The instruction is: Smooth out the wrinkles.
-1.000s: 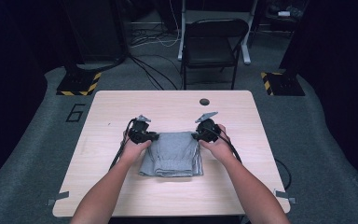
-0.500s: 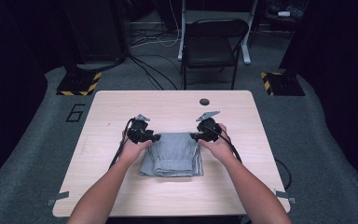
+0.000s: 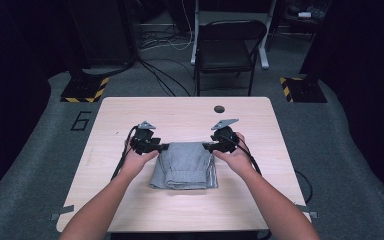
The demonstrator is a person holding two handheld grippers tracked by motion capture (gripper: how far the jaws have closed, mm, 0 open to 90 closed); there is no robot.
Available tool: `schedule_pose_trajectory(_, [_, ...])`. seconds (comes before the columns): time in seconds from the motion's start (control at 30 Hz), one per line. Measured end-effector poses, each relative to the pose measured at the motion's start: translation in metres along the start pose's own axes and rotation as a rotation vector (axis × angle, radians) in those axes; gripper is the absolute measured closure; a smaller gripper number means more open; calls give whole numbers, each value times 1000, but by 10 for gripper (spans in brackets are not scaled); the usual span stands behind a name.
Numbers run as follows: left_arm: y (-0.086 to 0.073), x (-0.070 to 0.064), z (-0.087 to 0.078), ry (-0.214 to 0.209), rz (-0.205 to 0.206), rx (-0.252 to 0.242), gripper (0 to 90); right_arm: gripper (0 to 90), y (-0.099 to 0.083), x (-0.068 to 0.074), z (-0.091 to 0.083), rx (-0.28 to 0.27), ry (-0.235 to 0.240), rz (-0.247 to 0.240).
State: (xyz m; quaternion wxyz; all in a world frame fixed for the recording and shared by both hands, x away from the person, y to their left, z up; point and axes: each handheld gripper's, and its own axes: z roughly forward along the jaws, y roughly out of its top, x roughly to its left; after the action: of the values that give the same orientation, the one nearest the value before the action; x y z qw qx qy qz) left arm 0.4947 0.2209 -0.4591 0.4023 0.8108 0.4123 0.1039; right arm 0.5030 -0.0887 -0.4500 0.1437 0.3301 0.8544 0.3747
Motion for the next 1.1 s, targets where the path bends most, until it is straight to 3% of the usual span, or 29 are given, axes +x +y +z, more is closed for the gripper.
schedule_pose_trajectory(0.07, [1,-3,-5,-5,15,-2,471,463,1,4,-4,-4,10,-11])
schedule_pose_trajectory(0.17, [3,-9,-15,-19,8,-25,466,454,2,10,-10,-7,24,-28])
schedule_pose_trajectory(0.37, [1,-21,-33,-43,46,-28,452,426,3,25,-26,-32,61,-17])
schedule_pose_trajectory(0.5, [-6,-28,-46,-60,68,-25,449,418,0,31,-38,-39,69,-19])
schedule_pose_trajectory(0.73, [-23,-35,-69,-82,60,-21,448,420,-10,37,-59,-64,105,2])
schedule_pose_trajectory(0.77, [-27,-36,-71,-82,53,-26,447,421,-13,38,-62,-64,103,-6])
schedule_pose_trajectory(0.9, [-38,-36,-81,-58,94,-28,448,421,-20,43,-70,-75,97,-20])
schedule_pose_trajectory(1.1, [-56,-33,-93,-53,75,-37,446,421,-35,48,-82,-59,58,-59])
